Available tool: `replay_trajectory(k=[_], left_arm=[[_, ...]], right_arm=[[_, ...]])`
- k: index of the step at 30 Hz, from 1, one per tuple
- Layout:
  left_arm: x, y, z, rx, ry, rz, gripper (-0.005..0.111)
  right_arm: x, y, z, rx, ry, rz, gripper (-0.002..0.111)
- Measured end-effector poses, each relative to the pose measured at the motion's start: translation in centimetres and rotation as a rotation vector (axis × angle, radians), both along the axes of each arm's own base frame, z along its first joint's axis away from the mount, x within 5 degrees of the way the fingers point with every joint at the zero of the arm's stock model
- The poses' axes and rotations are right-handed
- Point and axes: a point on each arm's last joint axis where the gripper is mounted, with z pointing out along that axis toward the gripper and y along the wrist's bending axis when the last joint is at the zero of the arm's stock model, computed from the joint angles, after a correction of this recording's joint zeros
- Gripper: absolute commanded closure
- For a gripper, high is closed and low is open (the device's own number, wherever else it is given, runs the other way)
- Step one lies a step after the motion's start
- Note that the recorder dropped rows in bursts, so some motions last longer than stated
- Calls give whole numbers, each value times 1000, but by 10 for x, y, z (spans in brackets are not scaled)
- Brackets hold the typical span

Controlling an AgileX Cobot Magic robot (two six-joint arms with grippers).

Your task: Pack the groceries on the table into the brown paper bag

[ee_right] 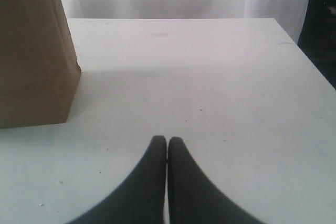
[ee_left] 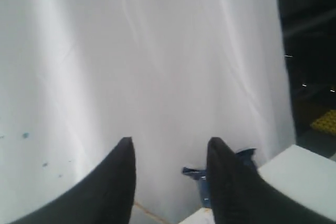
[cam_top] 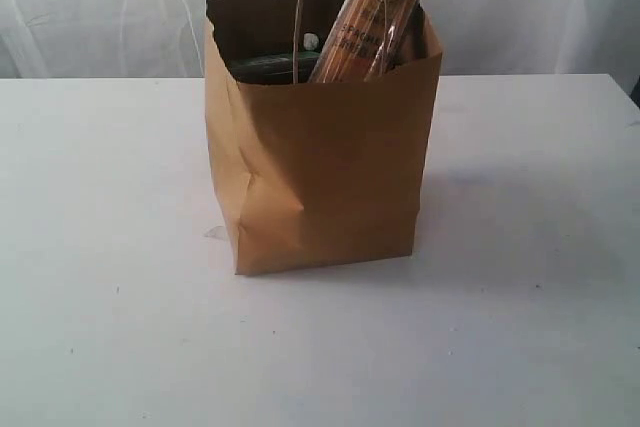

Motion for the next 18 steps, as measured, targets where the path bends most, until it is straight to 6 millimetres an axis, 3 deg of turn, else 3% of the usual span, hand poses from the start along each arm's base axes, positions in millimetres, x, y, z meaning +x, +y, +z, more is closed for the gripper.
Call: replay_trajectory(k=[2,3,8,11,13,16,18], left_arm=[[-1,12,6,-4,-6,87,92],[-2,18,9,5,-13,133,106],[-13,53,24,122,-74,348,107],[-19,64,14,197,-108,398,107],[-13,78,-4,298,-123,472,107],[14,123,-51,423,-10,639,107],[24,153,-83,407,118,713,107]], right_arm=[[0,0,0,0,0,0,108],[0,0,0,0,0,0,108],[0,0,0,0,0,0,108],[0,0,0,0,0,0,108],[0,0,0,0,0,0,108],[0,0,0,0,0,0,108],[0,0,0,0,0,0,108]])
